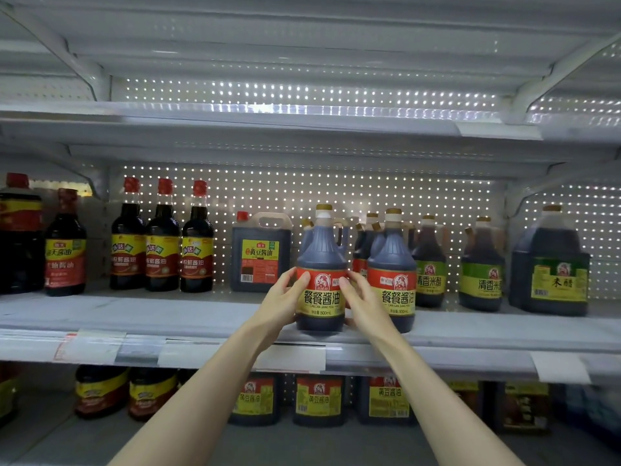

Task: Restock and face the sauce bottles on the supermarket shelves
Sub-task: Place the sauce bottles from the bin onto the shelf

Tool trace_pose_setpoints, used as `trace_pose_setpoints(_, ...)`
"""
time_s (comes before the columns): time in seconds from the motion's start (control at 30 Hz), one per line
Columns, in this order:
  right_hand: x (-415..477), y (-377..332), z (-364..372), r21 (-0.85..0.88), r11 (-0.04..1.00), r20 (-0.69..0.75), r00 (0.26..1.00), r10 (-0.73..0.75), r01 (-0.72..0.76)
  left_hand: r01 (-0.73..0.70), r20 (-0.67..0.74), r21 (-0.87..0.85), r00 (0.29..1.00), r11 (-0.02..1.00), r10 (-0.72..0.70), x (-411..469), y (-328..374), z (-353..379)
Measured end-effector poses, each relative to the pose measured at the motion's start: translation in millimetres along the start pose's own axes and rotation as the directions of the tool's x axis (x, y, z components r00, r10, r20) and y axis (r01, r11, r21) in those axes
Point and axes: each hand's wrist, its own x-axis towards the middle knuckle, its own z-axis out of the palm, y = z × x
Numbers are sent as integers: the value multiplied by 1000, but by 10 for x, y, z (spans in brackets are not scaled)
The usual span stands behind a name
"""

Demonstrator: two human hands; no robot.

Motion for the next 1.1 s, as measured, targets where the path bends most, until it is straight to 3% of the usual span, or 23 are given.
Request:
trace_pose_setpoints(0.7, 41, 49, -44, -5, 1000, -26, 1000, 4, -4, -5, -24, 81, 1000, 997, 6, 43, 1, 78)
trace_pose_setpoints(1.1, 35, 79, -62, -49, 998, -53, 998, 24, -27, 47, 47, 125, 997, 991, -53, 52, -10, -61)
